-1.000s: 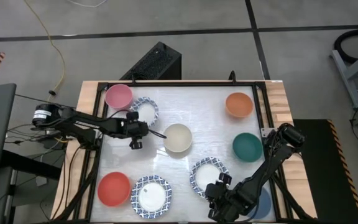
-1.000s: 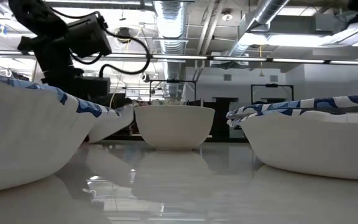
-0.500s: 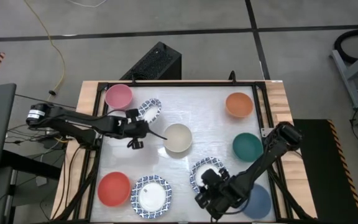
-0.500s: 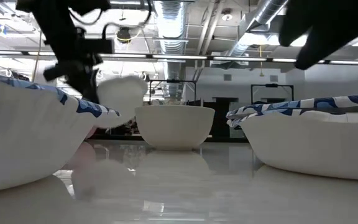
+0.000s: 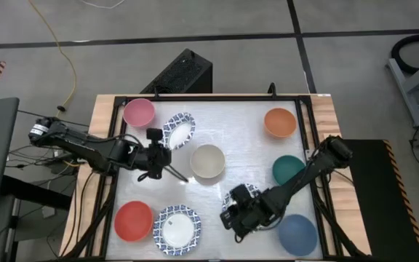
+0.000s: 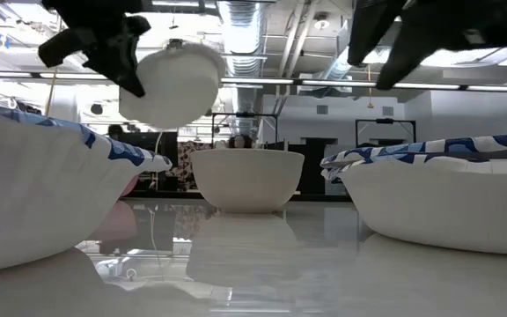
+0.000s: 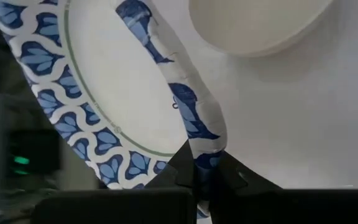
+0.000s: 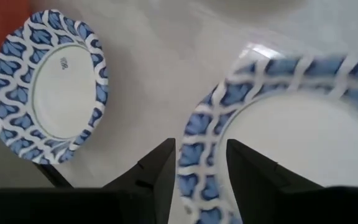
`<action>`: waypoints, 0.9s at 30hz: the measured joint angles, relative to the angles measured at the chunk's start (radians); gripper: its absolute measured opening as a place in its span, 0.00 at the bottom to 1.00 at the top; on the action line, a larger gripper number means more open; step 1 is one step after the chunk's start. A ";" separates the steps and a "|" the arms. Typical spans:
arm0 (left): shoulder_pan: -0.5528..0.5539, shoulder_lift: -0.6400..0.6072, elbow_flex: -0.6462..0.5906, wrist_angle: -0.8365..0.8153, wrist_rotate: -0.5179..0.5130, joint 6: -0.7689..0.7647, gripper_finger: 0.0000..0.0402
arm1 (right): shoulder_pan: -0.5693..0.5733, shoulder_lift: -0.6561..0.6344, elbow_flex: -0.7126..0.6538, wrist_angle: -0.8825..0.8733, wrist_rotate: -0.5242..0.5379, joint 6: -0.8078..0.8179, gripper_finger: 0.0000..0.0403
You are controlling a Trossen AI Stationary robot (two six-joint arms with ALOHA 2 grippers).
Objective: Nest bowls inside each other
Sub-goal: Stack the white patterned bowl on top of the white patterned bowl
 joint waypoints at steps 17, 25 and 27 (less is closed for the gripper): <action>-0.138 0.000 0.001 -0.079 -0.277 0.197 0.00 | -0.314 -0.434 -0.001 -0.019 0.196 -0.302 0.41; -0.139 0.000 0.000 0.015 -0.370 0.395 0.00 | -0.455 -0.391 0.000 0.320 0.113 -0.507 0.57; -0.139 0.000 0.000 0.068 -0.378 0.456 0.00 | -0.492 -0.358 0.000 0.381 0.063 -0.539 0.60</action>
